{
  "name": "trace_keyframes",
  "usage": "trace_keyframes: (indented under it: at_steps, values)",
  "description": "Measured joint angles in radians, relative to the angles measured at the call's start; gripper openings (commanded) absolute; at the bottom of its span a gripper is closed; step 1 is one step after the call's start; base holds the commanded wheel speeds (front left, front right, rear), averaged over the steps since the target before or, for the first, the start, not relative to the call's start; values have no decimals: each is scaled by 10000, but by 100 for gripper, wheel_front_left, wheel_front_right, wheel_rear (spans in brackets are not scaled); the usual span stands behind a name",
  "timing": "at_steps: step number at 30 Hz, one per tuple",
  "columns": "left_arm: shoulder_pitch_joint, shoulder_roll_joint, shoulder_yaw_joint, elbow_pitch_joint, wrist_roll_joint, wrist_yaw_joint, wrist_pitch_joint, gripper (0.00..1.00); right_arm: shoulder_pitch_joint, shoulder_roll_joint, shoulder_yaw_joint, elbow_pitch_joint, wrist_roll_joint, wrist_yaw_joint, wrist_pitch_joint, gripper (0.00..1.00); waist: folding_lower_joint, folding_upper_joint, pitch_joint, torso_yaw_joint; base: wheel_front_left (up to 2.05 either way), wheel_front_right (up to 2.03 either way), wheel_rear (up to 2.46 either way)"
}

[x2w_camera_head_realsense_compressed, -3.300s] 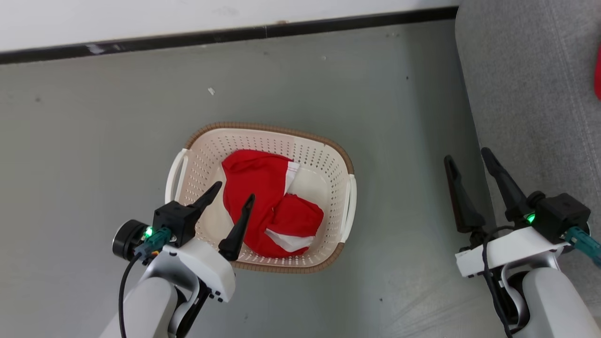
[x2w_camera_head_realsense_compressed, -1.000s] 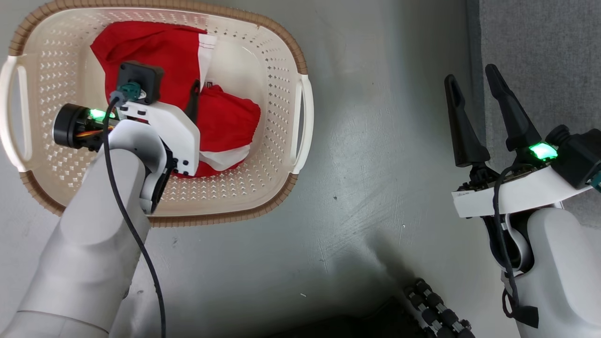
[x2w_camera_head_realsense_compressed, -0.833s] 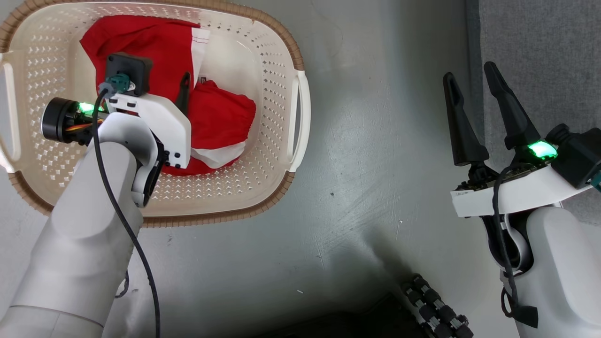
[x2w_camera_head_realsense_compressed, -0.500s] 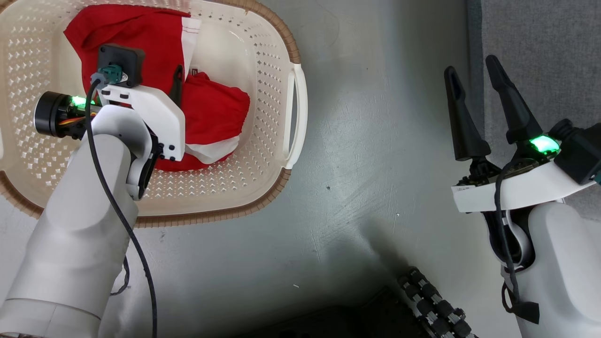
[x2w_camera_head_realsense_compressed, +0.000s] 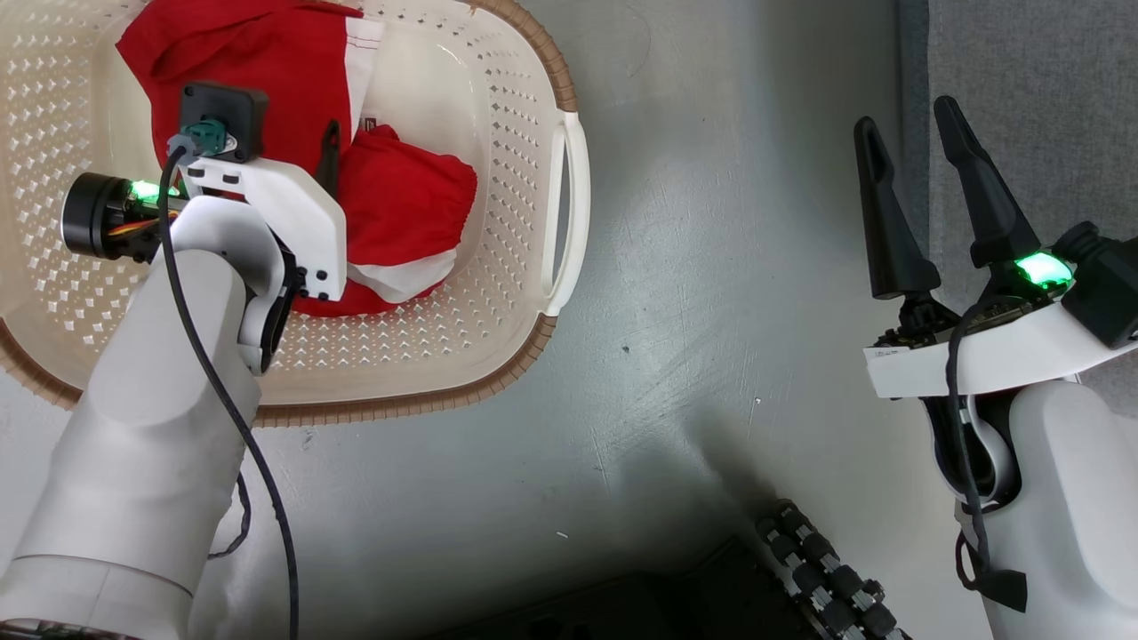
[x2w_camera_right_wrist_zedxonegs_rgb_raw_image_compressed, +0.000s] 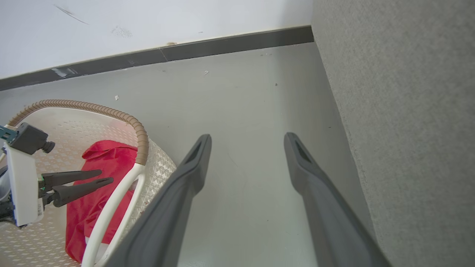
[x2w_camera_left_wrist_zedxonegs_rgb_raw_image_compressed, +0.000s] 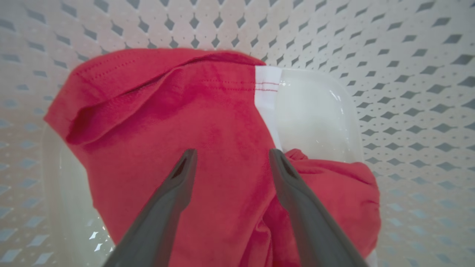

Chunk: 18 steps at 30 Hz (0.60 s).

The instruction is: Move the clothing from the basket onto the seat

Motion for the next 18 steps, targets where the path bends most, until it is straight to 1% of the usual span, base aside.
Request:
trace_keyframes:
  at_steps: [8,12,18]
  values:
    - [-1,-174,-115,376,-84,-144,-75,100,104,0,-54,-25,0,0,0,100,0,0,-4,-3,0,0,0]
    - [-1,-299,-167,569,-136,-360,-75,100,207,0,-59,-31,0,0,0,100,0,0,2,6,0,0,0]
    - [-1,-337,-198,880,-297,-558,-75,100,206,0,-94,-81,0,0,0,100,1,0,5,18,0,0,0]
